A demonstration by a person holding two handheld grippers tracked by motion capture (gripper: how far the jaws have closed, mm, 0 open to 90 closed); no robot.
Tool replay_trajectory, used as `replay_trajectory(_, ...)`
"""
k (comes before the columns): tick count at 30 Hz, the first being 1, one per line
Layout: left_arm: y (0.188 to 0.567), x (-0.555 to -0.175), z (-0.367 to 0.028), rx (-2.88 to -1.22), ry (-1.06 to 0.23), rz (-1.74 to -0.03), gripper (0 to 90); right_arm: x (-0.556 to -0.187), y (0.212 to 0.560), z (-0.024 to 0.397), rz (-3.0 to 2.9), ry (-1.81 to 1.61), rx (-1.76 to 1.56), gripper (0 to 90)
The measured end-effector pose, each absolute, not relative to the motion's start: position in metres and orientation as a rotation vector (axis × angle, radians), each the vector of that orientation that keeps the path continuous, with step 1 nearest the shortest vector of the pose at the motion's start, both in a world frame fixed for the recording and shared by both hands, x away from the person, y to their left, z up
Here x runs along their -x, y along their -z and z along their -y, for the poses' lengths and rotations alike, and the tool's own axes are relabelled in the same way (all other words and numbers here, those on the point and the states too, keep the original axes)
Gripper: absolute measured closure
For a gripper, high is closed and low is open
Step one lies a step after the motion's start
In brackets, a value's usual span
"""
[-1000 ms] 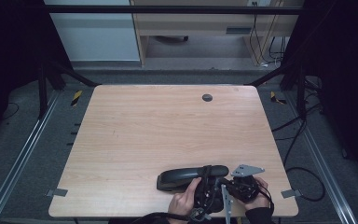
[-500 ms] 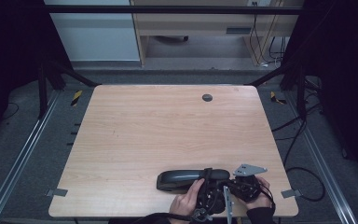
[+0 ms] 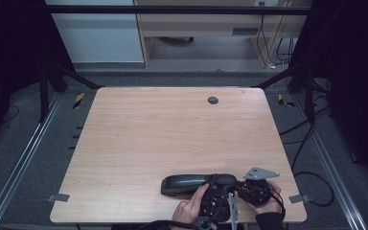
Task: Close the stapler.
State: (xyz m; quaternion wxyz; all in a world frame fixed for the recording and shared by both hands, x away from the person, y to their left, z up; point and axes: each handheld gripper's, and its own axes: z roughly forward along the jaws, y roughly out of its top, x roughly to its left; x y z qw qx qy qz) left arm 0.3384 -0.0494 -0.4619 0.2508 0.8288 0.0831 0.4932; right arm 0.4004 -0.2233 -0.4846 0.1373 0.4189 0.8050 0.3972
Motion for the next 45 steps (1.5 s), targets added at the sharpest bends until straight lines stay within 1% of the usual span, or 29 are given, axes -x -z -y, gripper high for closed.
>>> replay_trajectory(8,0.447,-0.333,0.039,-2.239,-1.250,-0.244,42.0,-0.400,0.482,0.227,-2.301,-1.165,-1.231,79.5)
replay_trajectory(11,0.440,-0.333,0.033,-2.231,-1.236,-0.259,41.3,-0.400,0.481,0.229,-2.292,-1.171,-1.219,78.1)
replay_trajectory(16,0.427,-0.337,0.020,-2.206,-1.188,-0.319,40.9,-0.400,0.480,0.230,-2.268,-1.177,-1.221,76.5)
replay_trajectory(21,0.416,-0.344,0.005,-2.179,-1.159,-0.383,40.5,-0.400,0.477,0.235,-2.244,-1.186,-1.224,78.8)
replay_trajectory(25,0.411,-0.352,-0.007,-2.164,-1.154,-0.429,39.4,-0.400,0.475,0.238,-2.230,-1.198,-1.235,83.8)
replay_trajectory(30,0.410,-0.362,-0.023,-2.164,-1.116,-0.500,38.8,-0.400,0.471,0.241,-2.218,-1.203,-1.238,89.6)
replay_trajectory(37,0.408,-0.375,-0.048,-2.142,-1.034,-0.605,37.6,-0.402,0.464,0.247,-2.176,-1.230,-1.261,90.0)
replay_trajectory(45,0.411,-0.386,-0.078,-2.120,-0.983,-0.700,36.7,-0.401,0.459,0.248,-2.156,-1.252,-1.255,90.0)
